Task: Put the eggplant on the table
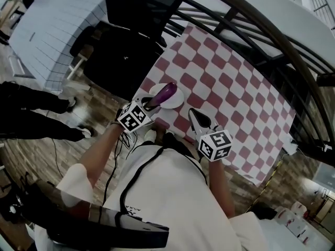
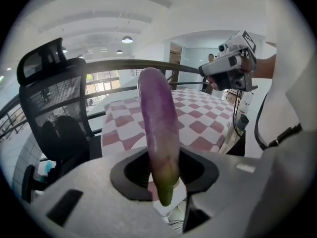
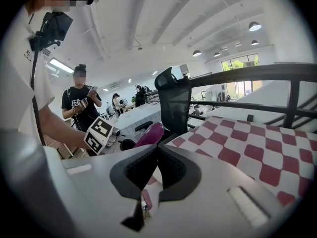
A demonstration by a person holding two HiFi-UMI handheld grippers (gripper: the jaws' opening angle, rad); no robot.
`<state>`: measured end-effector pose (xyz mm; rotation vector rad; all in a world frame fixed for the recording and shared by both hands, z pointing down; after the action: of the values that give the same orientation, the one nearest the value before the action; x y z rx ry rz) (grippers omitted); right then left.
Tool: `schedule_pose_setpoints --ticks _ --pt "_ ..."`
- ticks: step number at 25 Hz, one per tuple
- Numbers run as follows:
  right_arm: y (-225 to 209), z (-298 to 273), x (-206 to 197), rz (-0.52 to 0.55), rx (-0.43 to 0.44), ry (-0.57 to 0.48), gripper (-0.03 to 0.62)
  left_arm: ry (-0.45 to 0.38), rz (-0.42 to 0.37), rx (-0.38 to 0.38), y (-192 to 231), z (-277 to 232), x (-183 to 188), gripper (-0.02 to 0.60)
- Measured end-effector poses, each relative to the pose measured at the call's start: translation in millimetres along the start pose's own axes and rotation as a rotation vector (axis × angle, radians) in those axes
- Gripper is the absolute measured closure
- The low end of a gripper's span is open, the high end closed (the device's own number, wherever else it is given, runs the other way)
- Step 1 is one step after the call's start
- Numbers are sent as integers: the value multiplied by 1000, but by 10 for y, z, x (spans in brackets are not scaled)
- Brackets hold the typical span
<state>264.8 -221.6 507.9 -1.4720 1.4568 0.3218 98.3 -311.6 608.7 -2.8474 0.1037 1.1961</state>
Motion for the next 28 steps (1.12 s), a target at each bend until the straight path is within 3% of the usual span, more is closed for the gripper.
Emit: schedule_pose_setpoints --ticks 8,15,28 --pt "-66 -11 -43 -15 -15 14 586 84 -79 -36 58 -190 -177 451" --pt "-82 51 -68 -21 -40 26 588 152 -216 -84 65 -359 -228 451" --pt "-19 18 -109 -27 -59 31 586 209 -330 -128 167 -449 -365 451"
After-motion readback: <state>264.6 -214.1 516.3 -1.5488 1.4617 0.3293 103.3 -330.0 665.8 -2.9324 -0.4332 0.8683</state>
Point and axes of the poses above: the fingertips, and each gripper's own axes: z backward along the fingers, y to its left, x out of its top, the point moved 6 cm from there along z, backward along the fingers, and after that the axes turned 8 degrees about -z, right-handed, at the moved point
